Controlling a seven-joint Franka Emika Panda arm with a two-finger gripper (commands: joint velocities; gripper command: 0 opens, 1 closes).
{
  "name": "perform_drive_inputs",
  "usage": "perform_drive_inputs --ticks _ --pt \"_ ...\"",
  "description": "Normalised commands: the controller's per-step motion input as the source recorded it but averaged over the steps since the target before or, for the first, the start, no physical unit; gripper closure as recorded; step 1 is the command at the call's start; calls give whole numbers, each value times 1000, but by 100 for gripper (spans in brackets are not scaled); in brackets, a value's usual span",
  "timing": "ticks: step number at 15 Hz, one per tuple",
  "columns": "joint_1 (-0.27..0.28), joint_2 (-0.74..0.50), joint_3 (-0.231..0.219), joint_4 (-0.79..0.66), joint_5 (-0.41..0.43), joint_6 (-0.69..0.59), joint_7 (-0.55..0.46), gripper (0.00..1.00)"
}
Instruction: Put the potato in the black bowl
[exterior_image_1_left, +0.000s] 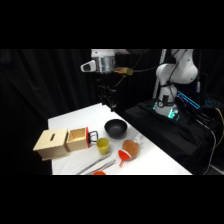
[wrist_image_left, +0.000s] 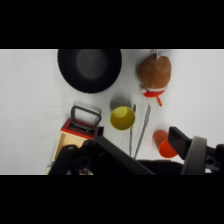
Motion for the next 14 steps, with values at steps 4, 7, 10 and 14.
perform_drive_inputs --ticks 4,7,10,14 --pt "7 -34 25 -48 17 46 2 0" --pt "39 -103 53 -242 -24 216 61 0" --pt "72 -107 71 -347 11 330 76 0" --pt "99 -87 83 -317 22 373 102 0"
